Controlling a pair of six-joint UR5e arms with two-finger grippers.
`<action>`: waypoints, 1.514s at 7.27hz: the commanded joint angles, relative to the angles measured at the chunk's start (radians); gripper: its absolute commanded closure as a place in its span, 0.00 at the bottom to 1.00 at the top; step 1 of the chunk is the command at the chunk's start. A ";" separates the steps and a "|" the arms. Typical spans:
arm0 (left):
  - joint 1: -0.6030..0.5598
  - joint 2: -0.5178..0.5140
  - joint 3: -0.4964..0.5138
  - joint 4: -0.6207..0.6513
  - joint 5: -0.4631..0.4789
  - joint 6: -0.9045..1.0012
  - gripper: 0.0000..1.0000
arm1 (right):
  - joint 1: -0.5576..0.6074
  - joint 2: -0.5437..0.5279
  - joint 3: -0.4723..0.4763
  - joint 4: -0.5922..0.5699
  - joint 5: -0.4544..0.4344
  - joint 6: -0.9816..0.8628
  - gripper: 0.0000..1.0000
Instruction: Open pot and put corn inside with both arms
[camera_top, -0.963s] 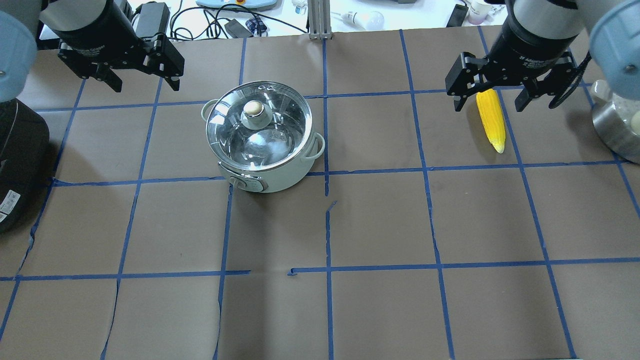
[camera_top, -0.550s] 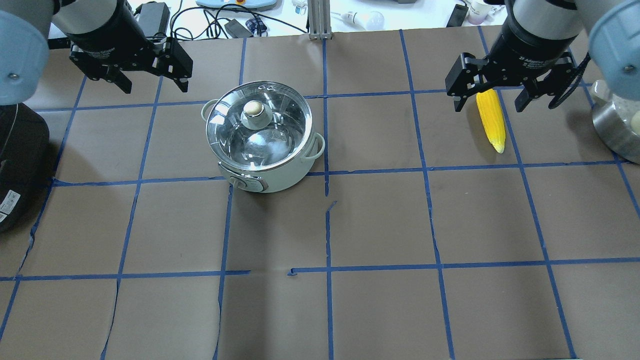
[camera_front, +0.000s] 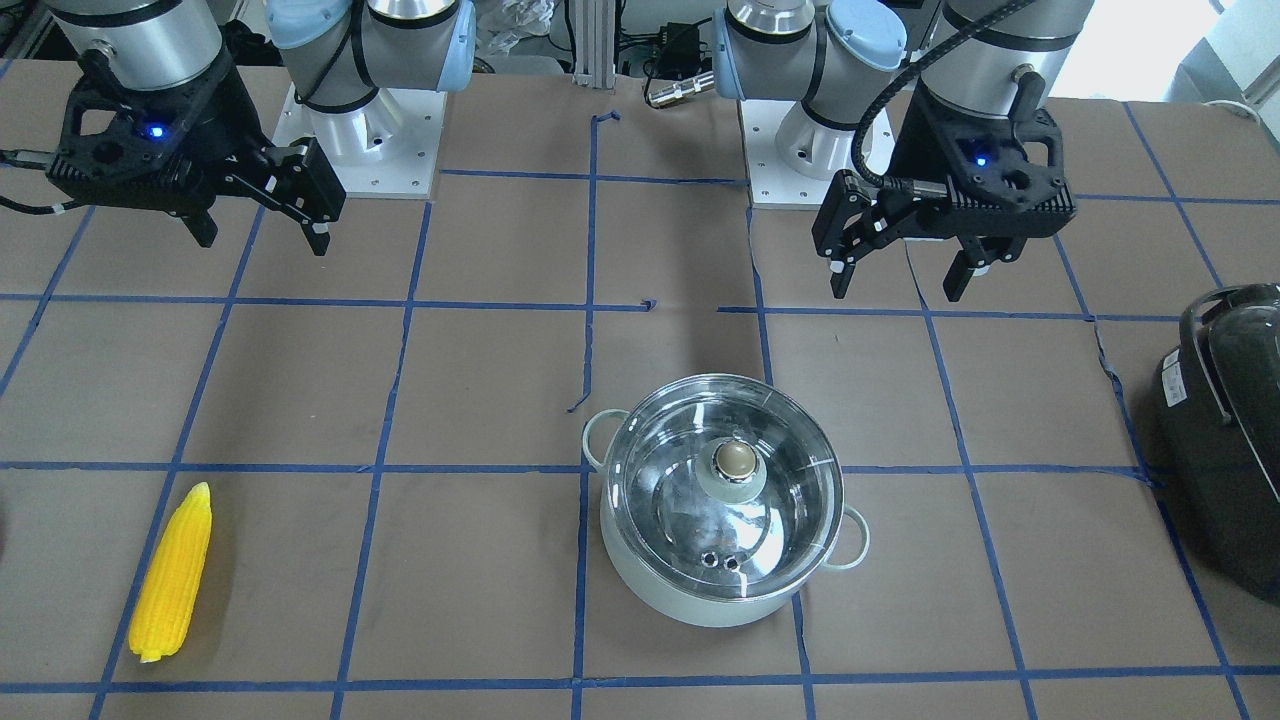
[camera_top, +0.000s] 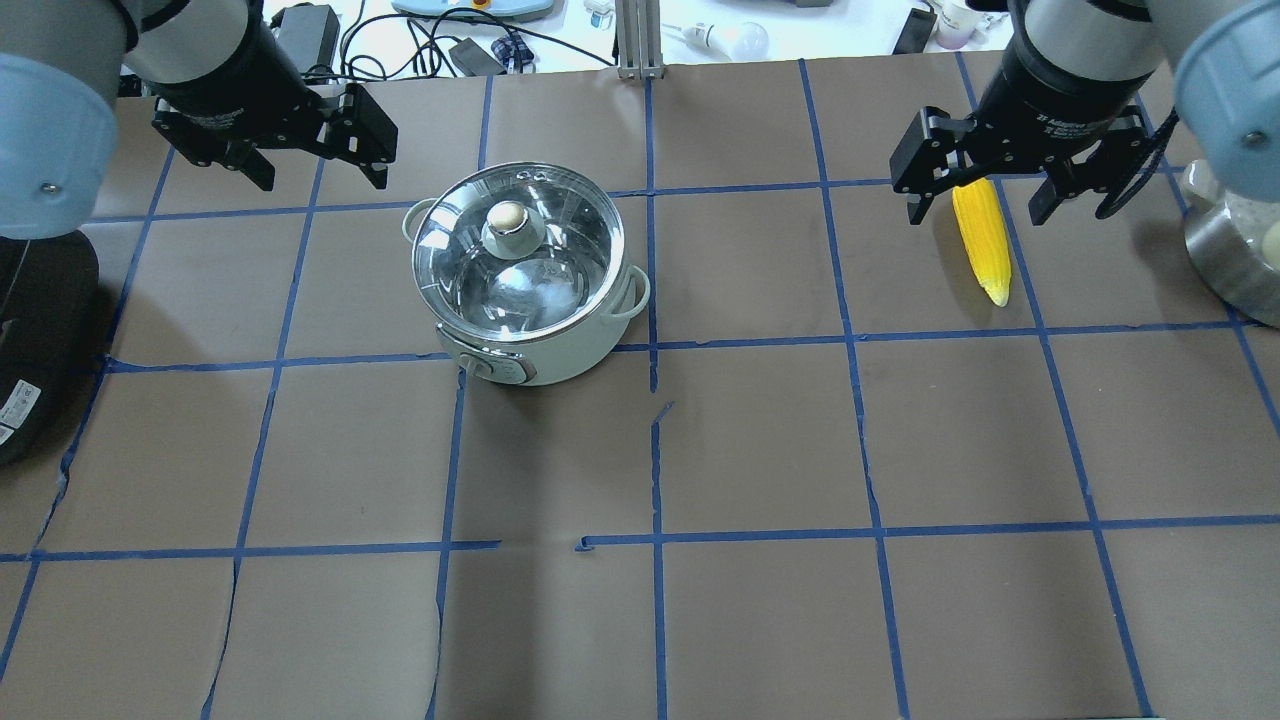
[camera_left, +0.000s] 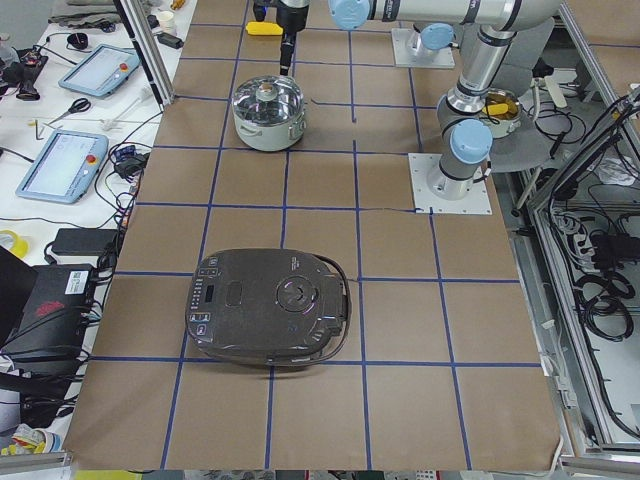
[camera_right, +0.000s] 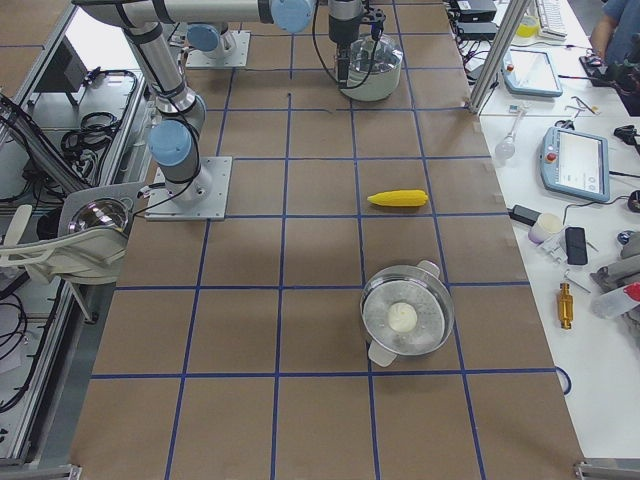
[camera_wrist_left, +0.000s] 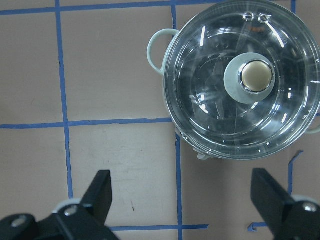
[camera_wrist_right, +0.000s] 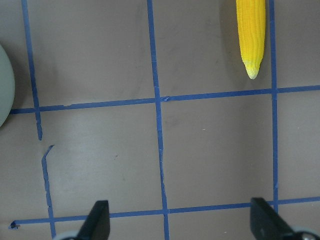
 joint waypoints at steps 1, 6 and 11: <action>-0.005 0.010 -0.001 0.005 -0.014 -0.001 0.00 | 0.000 0.000 0.003 0.001 0.000 0.001 0.00; -0.058 -0.091 0.025 0.040 -0.026 -0.082 0.06 | 0.000 0.005 0.003 -0.001 -0.001 0.001 0.00; -0.161 -0.336 0.122 0.186 0.000 -0.283 0.06 | 0.000 0.005 0.003 0.000 -0.003 -0.003 0.00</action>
